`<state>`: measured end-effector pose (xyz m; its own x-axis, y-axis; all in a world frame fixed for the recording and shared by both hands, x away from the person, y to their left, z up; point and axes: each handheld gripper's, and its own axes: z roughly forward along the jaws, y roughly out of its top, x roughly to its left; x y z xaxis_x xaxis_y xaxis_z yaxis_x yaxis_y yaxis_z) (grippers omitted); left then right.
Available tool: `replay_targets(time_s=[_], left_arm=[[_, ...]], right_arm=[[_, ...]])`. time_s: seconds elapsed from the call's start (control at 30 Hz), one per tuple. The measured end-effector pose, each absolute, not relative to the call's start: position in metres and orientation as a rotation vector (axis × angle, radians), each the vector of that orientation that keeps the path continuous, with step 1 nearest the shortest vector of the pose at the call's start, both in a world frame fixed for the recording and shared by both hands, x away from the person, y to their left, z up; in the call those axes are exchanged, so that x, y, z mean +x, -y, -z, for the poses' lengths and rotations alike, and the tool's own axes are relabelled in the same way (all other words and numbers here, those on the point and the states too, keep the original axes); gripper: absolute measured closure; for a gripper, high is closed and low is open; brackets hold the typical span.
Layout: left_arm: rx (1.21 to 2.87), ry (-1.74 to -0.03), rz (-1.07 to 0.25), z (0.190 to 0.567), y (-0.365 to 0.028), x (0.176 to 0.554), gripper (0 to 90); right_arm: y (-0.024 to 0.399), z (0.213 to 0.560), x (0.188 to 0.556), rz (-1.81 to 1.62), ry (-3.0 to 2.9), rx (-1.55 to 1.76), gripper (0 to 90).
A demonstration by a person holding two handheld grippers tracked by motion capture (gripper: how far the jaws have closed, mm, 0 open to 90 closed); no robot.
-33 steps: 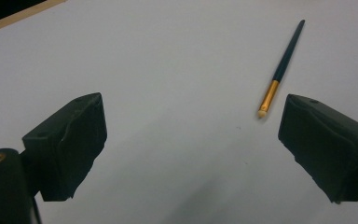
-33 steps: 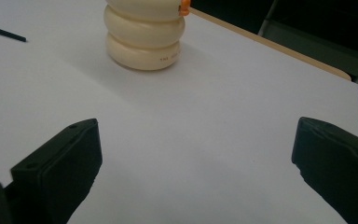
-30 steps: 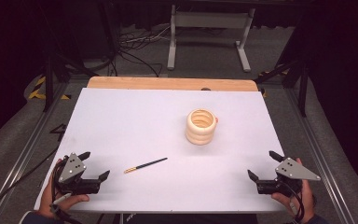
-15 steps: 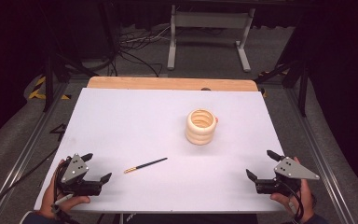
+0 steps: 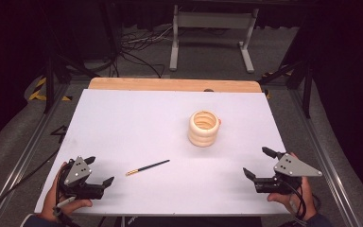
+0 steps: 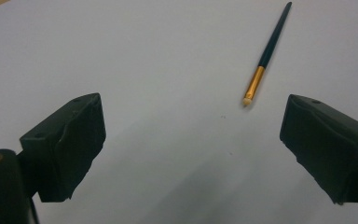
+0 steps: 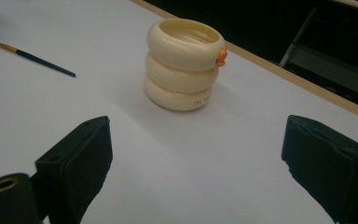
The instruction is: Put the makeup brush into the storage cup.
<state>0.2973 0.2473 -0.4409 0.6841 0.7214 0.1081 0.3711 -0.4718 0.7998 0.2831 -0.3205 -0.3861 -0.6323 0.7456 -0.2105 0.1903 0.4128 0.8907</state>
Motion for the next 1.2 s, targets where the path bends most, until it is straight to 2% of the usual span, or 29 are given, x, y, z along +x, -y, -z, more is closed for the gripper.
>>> replay_targets(time_s=[0.37,0.43,0.67,0.73,1.2], left_arm=[[2.095,-0.831,-0.561,0.441,-0.248,0.297,7.7],[2.093,-0.827,-0.564,0.440,-0.249,0.297,7.7],[2.094,-0.830,-0.564,0.441,-0.249,0.296,7.7],[2.097,-0.826,-0.569,0.441,-0.250,0.296,7.7],[2.101,-0.821,-0.554,0.441,-0.250,0.296,7.8]], right_arm=[[0.285,0.365,0.296,-1.216,-2.084,0.682,7.4],[0.275,0.362,0.299,-1.229,-2.096,0.647,11.6],[0.250,0.362,0.306,-1.215,-2.148,0.578,12.8],[0.241,0.362,0.310,-1.237,-2.181,0.547,17.2],[0.208,0.351,0.325,-1.214,-2.268,0.458,13.9]])
